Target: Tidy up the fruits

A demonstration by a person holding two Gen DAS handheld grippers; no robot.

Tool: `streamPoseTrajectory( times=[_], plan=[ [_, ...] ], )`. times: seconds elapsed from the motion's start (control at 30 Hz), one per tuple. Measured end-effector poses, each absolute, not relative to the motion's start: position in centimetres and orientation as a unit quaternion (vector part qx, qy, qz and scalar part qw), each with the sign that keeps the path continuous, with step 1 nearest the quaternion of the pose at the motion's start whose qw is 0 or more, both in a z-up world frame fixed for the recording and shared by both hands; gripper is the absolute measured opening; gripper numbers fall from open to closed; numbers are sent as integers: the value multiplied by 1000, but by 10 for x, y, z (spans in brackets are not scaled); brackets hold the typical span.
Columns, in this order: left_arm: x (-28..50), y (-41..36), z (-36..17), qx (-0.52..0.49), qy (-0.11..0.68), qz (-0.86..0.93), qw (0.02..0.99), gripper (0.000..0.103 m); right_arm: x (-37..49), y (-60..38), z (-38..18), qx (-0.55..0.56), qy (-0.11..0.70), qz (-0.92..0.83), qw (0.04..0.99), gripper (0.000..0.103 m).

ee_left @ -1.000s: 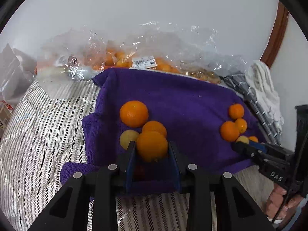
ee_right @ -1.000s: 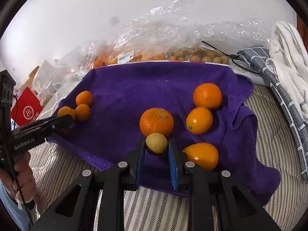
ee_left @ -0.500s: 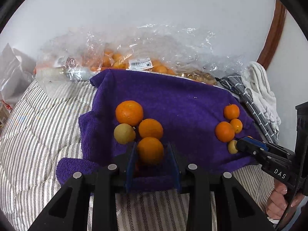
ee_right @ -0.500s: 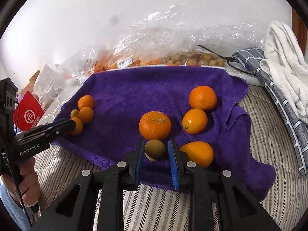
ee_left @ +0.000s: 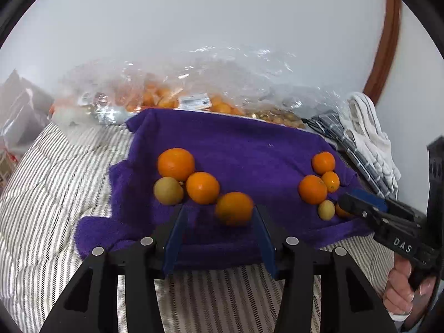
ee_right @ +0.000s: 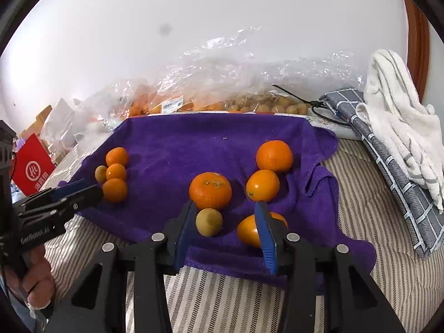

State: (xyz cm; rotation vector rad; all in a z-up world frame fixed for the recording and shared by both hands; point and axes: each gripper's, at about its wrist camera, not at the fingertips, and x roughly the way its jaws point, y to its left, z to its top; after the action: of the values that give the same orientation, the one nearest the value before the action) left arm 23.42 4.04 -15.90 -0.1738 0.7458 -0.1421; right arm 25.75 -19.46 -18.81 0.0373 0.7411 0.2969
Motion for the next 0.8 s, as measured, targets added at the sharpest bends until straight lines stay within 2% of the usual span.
streamPoseTrajectory(
  times=[0.2, 0.43, 0.63, 0.7, 0.8],
  plan=[
    [226, 56, -156, -99, 350, -42, 931, 48, 242, -202, -186, 27, 382, 98, 918, 45],
    [189, 54, -143, -62, 326, -17, 943, 56, 192, -224, -168, 43, 389, 57, 918, 45],
    [134, 50, -109, -79, 318, -36, 944, 75, 143, -237, -140, 27, 388, 32, 921, 50],
    [115, 45, -93, -68, 311, -23, 948, 78, 126, -240, -126, 27, 367, 30, 929, 69],
    [89, 35, -69, -38, 301, -14, 953, 83, 95, -241, -103, 23, 332, 39, 942, 82]
  ],
)
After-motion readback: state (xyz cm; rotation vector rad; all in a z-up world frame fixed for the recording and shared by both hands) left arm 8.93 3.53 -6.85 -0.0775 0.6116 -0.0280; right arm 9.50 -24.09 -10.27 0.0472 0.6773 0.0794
